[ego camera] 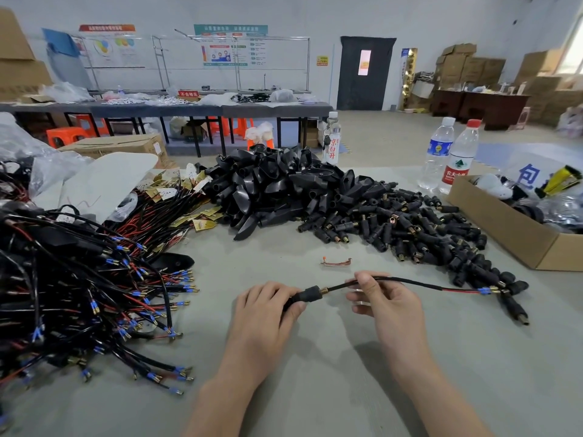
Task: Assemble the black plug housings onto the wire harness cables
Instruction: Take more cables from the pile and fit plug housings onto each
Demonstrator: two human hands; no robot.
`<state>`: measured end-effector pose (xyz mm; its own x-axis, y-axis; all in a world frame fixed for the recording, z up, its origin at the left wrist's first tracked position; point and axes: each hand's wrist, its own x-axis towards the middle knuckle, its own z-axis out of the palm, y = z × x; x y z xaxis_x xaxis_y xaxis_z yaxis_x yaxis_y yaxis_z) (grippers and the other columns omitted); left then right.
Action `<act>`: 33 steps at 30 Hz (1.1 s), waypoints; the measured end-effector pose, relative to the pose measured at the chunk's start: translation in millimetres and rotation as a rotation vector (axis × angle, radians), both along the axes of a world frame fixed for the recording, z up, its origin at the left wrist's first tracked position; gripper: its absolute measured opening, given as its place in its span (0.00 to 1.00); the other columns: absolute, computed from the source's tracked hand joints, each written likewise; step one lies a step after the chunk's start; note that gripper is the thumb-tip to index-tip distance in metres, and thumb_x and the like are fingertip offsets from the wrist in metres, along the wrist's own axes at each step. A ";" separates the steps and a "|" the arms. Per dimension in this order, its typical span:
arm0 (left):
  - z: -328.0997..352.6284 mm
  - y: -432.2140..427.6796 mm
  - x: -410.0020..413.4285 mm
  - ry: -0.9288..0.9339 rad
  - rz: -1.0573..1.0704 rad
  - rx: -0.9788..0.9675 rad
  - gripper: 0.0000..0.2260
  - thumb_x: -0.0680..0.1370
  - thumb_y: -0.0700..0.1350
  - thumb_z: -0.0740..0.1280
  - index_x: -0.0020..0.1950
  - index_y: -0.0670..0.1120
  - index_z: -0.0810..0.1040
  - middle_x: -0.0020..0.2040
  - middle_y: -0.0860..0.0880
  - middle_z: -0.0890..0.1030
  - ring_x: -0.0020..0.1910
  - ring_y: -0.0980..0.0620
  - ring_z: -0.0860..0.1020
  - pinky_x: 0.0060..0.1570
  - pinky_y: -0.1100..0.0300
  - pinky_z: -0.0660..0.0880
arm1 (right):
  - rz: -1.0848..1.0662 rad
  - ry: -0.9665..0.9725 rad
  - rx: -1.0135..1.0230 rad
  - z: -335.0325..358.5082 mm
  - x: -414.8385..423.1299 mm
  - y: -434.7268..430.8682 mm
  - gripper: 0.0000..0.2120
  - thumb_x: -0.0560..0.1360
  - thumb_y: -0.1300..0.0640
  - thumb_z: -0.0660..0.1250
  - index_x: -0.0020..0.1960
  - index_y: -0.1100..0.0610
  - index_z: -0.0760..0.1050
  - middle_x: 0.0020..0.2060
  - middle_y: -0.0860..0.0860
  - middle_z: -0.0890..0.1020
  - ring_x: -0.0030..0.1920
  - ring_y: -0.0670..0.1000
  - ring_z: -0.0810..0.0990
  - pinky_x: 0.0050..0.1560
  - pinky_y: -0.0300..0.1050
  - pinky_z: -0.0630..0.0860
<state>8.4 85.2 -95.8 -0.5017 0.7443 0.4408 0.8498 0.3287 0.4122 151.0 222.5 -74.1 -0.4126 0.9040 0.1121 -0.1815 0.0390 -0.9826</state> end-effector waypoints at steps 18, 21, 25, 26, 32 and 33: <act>-3.6 4.0 -0.3 -0.006 -0.009 0.021 0.10 0.82 0.59 0.55 0.57 0.61 0.74 0.50 0.64 0.73 0.54 0.61 0.68 0.58 0.62 0.61 | -0.238 0.139 0.072 7.4 6.4 10.2 0.08 0.79 0.50 0.67 0.47 0.53 0.81 0.42 0.49 0.86 0.36 0.47 0.84 0.32 0.37 0.78; -4.1 2.2 -1.2 -0.006 -0.004 0.029 0.10 0.82 0.60 0.55 0.57 0.61 0.74 0.50 0.64 0.72 0.53 0.60 0.68 0.58 0.61 0.62 | -0.067 0.146 -0.011 5.0 5.6 9.7 0.12 0.76 0.46 0.65 0.49 0.53 0.80 0.46 0.49 0.86 0.39 0.48 0.85 0.34 0.41 0.80; -3.6 0.9 -1.1 0.001 -0.019 0.038 0.11 0.82 0.60 0.56 0.57 0.61 0.75 0.50 0.63 0.73 0.53 0.60 0.69 0.57 0.61 0.62 | 0.262 -0.044 -0.016 -5.6 -4.1 -4.7 0.11 0.73 0.49 0.69 0.54 0.52 0.81 0.48 0.48 0.85 0.46 0.48 0.85 0.39 0.44 0.81; -3.5 0.9 -0.4 0.006 -0.030 0.036 0.12 0.82 0.61 0.55 0.57 0.61 0.75 0.50 0.63 0.74 0.53 0.61 0.69 0.57 0.62 0.61 | 0.299 -0.083 -0.004 -7.6 -7.4 -9.1 0.08 0.75 0.54 0.70 0.54 0.53 0.81 0.46 0.49 0.85 0.46 0.48 0.85 0.39 0.43 0.82; -1.8 3.2 -0.8 -0.021 -0.038 0.040 0.13 0.77 0.62 0.63 0.59 0.60 0.75 0.53 0.65 0.74 0.55 0.62 0.68 0.61 0.62 0.61 | 0.244 -0.069 -0.059 -6.0 -11.6 -12.6 0.06 0.80 0.63 0.64 0.53 0.60 0.80 0.41 0.52 0.86 0.42 0.49 0.85 0.37 0.41 0.81; -2.2 2.9 -0.6 -0.012 -0.040 0.024 0.13 0.77 0.60 0.65 0.60 0.60 0.74 0.55 0.65 0.73 0.56 0.62 0.68 0.62 0.61 0.61 | 0.236 -0.064 -0.070 -5.4 -11.4 -12.3 0.07 0.81 0.62 0.63 0.53 0.60 0.80 0.40 0.51 0.86 0.41 0.48 0.85 0.37 0.40 0.81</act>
<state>7.9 88.1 -97.9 -0.4770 0.7534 0.4526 0.8571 0.2846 0.4295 139.6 210.2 -79.4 -0.6176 0.7863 0.0190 -0.1145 -0.0660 -0.9912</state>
